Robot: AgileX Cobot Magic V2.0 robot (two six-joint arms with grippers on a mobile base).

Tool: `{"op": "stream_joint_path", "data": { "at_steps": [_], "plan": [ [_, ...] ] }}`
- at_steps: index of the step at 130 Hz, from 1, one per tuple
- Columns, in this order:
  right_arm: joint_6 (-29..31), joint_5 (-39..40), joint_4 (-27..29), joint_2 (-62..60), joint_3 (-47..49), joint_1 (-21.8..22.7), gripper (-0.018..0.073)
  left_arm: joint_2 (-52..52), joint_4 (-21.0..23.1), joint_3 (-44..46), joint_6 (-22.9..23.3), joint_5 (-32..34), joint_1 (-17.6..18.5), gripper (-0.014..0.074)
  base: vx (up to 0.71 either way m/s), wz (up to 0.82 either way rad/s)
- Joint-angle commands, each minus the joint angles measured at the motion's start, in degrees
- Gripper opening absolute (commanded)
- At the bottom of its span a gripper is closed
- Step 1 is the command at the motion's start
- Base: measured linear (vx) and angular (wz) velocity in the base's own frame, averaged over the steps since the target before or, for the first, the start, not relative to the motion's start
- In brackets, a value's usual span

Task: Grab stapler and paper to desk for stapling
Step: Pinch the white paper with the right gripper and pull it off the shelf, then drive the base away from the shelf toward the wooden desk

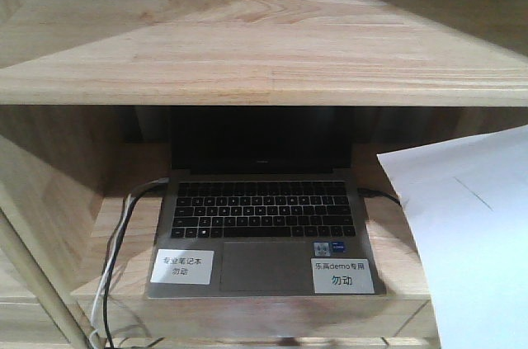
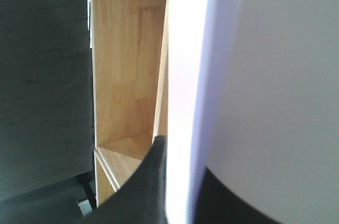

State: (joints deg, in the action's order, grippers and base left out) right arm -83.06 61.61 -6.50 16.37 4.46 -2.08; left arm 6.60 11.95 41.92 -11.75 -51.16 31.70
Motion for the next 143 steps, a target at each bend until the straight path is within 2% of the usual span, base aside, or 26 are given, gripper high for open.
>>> {"op": "stream_joint_path", "data": {
  "at_steps": [1, 59, 143],
  "plan": [
    [0.50, 2.19, -0.07, 0.67, 1.49, 0.44, -0.0006, 0.93, 1.13, 1.39, 0.06, 6.54, 0.26, -0.0006, -0.01, 0.05],
    [0.50, 2.38, -0.07, 0.67, 1.49, 0.44, -0.0006, 0.93, 1.13, 1.39, 0.06, 6.54, 0.26, -0.0006, -0.04, 0.16],
    [0.50, 2.38, -0.07, 0.67, 1.49, 0.44, -0.0006, 0.93, 1.13, 1.39, 0.06, 6.54, 0.26, -0.0006, -0.10, 0.39]
  ]
}}
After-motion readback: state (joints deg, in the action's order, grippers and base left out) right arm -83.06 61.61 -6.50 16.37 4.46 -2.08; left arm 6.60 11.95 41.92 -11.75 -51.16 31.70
